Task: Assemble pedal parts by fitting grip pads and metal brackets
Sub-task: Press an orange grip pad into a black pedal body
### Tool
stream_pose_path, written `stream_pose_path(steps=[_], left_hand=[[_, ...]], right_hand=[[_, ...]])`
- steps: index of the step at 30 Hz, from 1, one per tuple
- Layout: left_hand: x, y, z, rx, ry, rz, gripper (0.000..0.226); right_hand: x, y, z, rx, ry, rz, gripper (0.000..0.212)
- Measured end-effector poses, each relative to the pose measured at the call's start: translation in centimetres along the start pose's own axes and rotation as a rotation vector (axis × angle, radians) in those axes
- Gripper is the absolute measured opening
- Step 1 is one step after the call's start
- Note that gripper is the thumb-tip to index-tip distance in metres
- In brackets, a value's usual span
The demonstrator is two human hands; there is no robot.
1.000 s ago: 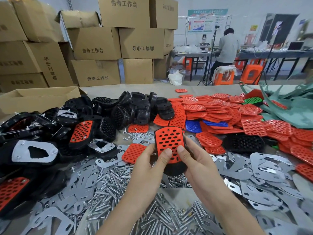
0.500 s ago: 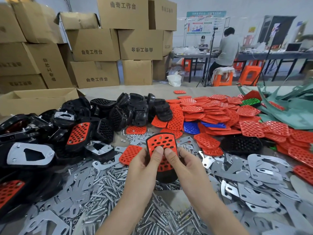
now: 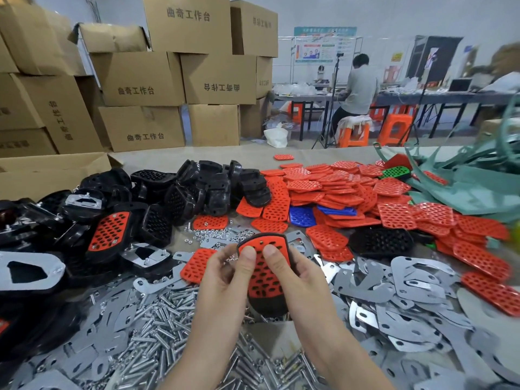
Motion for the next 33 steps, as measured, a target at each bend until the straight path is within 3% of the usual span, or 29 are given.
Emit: stream_pose_path(steps=[4, 14, 22, 27, 33], left_hand=[[-0.1, -0.4, -0.6, 0.128, 0.068, 0.055, 0.033], [-0.7, 0.0, -0.7, 0.135, 0.075, 0.078, 0.026], [-0.6, -0.2, -1.0, 0.131, 0.075, 0.149, 0.027], [-0.4, -0.3, -0.2, 0.061, -0.051, 0.144, 0.043], [-0.5, -0.3, -0.2, 0.121, 0.001, 0.145, 0.039]], right_hand=[[0.1, -0.2, -0.2, -0.048, 0.015, 0.002, 0.037], [0.0, -0.3, 0.1, -0.117, -0.111, -0.003, 0.033], [0.2, -0.5, -0.1, -0.123, -0.159, -0.032, 0.033], [0.5, -0.7, -0.2, -0.068, -0.12, -0.061, 0.044], [0.6, -1.0, -0.6, -0.058, -0.084, -0.064, 0.046]])
Point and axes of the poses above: each hand's wrist, its own x-axis towards the middle knuckle, its own y-axis out of the palm, z = x × y, the point moved 1 cm from there along x, towards the middle knuckle, and after that the axes turned 7 degrees about x, right-handed, at the moved point
